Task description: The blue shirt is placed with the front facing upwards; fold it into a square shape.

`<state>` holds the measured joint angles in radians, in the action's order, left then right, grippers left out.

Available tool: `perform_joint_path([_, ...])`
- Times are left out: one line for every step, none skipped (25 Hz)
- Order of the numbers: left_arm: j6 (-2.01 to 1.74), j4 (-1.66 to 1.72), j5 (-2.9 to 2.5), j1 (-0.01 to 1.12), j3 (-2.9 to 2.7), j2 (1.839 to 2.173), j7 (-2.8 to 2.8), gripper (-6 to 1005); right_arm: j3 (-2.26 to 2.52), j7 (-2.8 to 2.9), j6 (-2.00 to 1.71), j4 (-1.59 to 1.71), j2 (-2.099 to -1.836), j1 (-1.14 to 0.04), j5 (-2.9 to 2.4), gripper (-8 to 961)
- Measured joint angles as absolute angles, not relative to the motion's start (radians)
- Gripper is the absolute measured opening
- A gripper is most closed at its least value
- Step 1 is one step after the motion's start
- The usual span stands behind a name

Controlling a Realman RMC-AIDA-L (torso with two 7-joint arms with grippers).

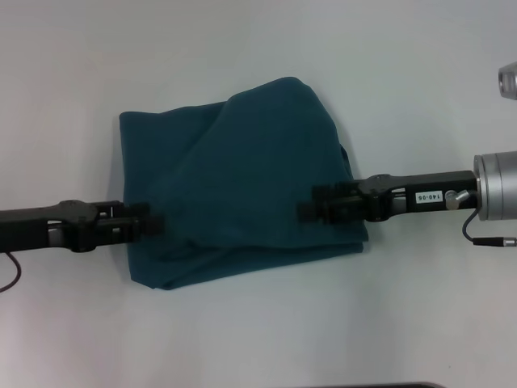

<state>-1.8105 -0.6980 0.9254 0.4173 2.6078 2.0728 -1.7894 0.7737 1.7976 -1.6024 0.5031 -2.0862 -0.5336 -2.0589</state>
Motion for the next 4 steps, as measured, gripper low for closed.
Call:
perform_joint_path([-1.81,-0.698,0.924,0.417,2.608,2.073,-1.789,641,0.774,1.798,-1.602,0.503,-2.086,-0.534,-2.058,941])
perform_joint_path([-1.811,-0.698,0.922,0.417,2.609,2.073,-1.789,641,0.773,1.797,-1.602,0.503,-2.086,-0.534,-2.058,941])
perform_joint_path([-1.812,-0.698,0.922,0.417,2.61,2.072,-1.789,641,0.773,1.797,-1.603,0.503,-2.086,-0.534,-2.058,941])
perform_joint_path([-1.813,-0.697,0.922,0.417,2.611,2.071,-1.789,641,0.773,1.797,-1.604,0.503,-2.086,-0.534,-2.059,941])
